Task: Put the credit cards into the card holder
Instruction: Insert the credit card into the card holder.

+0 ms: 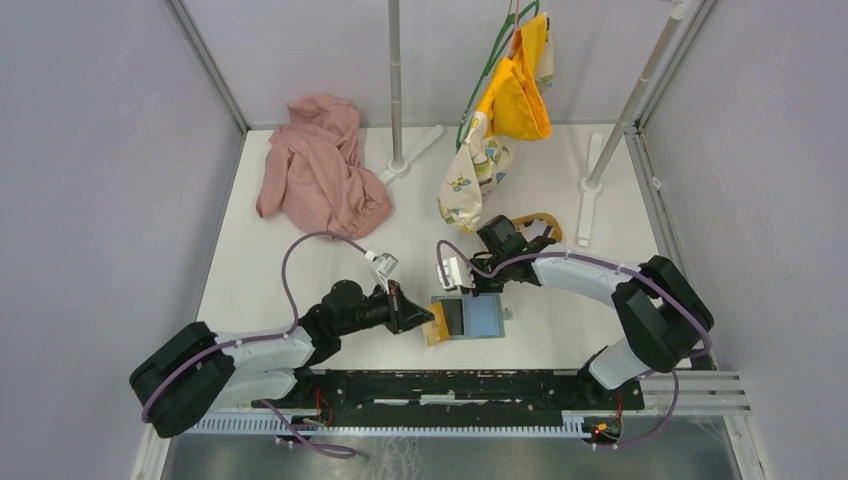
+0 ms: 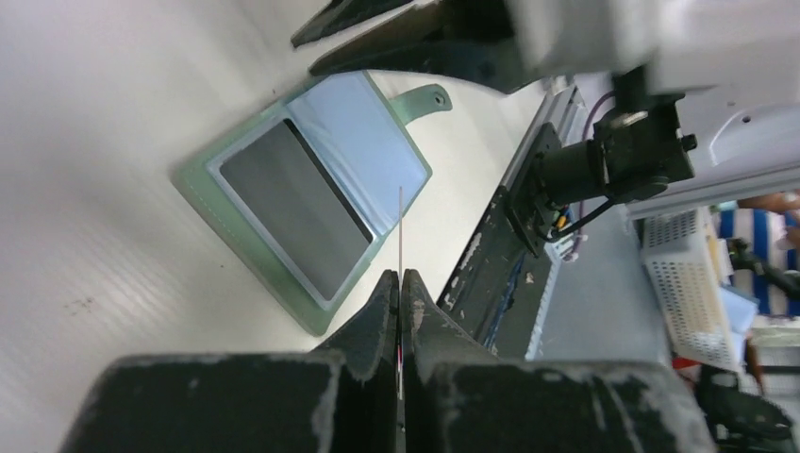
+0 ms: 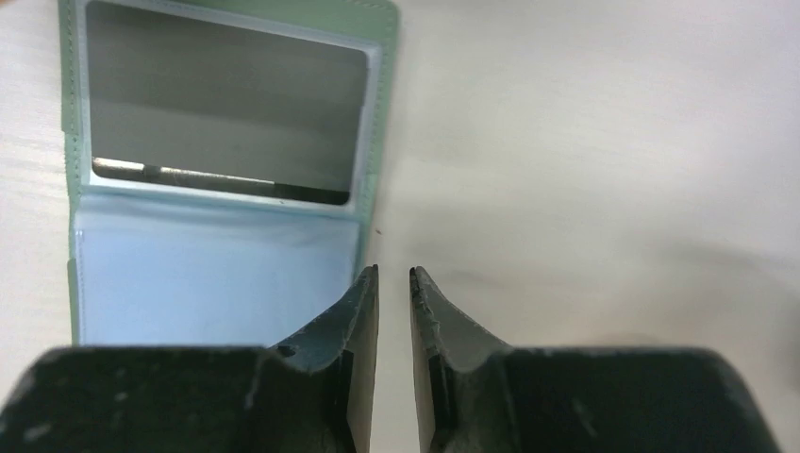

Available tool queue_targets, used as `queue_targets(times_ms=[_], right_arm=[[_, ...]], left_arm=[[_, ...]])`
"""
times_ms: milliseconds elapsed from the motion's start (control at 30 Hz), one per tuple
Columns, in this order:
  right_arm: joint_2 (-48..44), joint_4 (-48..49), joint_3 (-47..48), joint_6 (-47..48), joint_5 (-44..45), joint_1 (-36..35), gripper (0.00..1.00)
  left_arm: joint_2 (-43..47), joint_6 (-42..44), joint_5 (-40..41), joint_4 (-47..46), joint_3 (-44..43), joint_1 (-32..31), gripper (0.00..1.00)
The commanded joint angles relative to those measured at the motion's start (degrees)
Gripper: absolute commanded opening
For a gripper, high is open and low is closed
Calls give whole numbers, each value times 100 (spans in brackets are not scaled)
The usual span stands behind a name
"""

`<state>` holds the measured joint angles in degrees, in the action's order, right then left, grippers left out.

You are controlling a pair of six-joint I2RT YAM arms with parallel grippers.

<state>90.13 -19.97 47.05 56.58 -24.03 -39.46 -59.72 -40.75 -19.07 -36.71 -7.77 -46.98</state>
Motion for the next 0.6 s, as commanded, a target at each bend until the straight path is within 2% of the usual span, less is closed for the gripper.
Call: queue_targets(times_ms=[0, 100, 167, 267, 333, 567], right_arm=[[-851, -23, 29, -155, -704, 396, 26], [-1471, -315, -308, 624, -1457, 668, 36], [-1796, -751, -608, 1547, -1818, 690, 46], [-2126, -1076, -1217, 2722, -1754, 688, 62], [-2180, -1022, -1387, 2772, -1507, 686, 68], [-1742, -1107, -1180, 2361, -1069, 635, 74]], left_arm=[[-828, -1258, -269, -2158, 194, 2, 2], [-1564, -1658, -87, -2915, 168, -69, 2], [-1885, -1752, 148, -2975, 32, -196, 2], [-2191, -1804, 514, -2866, -109, -317, 2], [-2257, -1800, 662, -2638, -207, -327, 2], [-2490, -1721, 895, -2166, -504, -334, 2]])
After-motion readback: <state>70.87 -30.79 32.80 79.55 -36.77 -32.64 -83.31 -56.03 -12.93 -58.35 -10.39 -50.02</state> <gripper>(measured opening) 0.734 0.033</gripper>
